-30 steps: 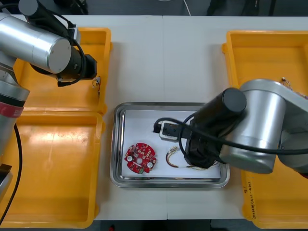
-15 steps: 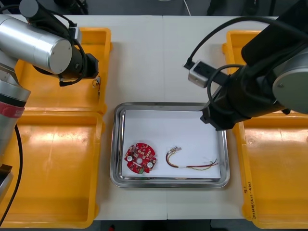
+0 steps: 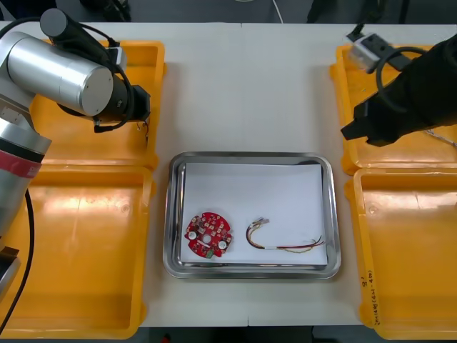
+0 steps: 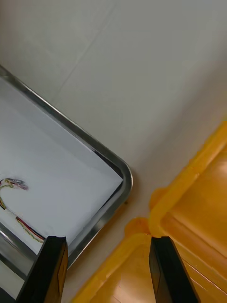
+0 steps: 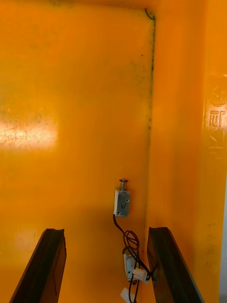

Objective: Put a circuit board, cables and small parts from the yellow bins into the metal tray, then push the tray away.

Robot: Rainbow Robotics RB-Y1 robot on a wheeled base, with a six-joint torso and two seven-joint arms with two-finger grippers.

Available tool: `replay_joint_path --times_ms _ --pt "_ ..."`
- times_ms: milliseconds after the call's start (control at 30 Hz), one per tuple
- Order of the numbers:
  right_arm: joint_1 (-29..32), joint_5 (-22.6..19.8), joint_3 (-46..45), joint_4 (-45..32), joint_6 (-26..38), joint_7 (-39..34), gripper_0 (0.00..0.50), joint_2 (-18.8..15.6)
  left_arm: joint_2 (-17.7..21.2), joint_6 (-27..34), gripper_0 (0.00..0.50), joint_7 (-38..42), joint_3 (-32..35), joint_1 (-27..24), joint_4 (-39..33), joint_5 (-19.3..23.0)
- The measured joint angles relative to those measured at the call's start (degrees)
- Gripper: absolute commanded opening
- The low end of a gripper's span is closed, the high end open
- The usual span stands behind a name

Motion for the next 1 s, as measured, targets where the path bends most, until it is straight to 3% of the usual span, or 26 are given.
replay_joint_path --times_ms 100,133,200,233,300,333,367,400,667,1000 --pt "0.0 0.0 -3.06 3.11 0.0 0.0 0.5 -1.15 0.0 0.0 0.496 0.0 0.0 0.0 0.03 0.25" --pt "0.0 0.04 -3.9 4.08 0.0 0.0 0.5 -1.53 0.0 0.0 0.427 0.0 0.0 0.0 0.03 0.26" --pt "-0.01 0.76 -5.38 6.44 0.0 0.01 0.5 -2.16 0.0 0.0 0.338 0.0 0.0 0.0 0.04 0.29" --pt "-0.01 1.29 -5.97 7.38 0.0 0.01 0.5 -2.37 0.0 0.01 0.254 0.0 0.0 0.0 0.04 0.32" --pt "-0.01 3.08 -6.96 9.33 0.0 0.05 0.5 -2.67 0.0 0.01 0.134 0.0 0.0 0.0 0.04 0.4" --pt "-0.01 3.96 -7.36 10.15 0.0 0.1 0.5 -2.74 0.0 0.01 0.095 0.0 0.0 0.0 0.05 0.42" --pt "-0.01 4.66 -7.68 10.79 0.0 0.2 0.5 -2.79 0.0 0.01 0.025 0.0 0.0 0.0 0.05 0.44" --pt "-0.01 5.35 -7.98 11.51 0.0 0.3 0.5 -2.81 0.0 0.01 0.0 0.0 0.0 0.0 0.05 0.45" --pt "-0.11 10.47 -9.73 18.07 0.0 1.14 0.5 -2.9 0.0 0.01 0.0 0.0 0.0 0.0 0.06 0.53" --pt "-0.55 12.24 -10.08 25.2 -1.87 5.64 0.5 -3.38 0.0 0.01 0.0 0.0 0.0 0.0 0.06 0.53"
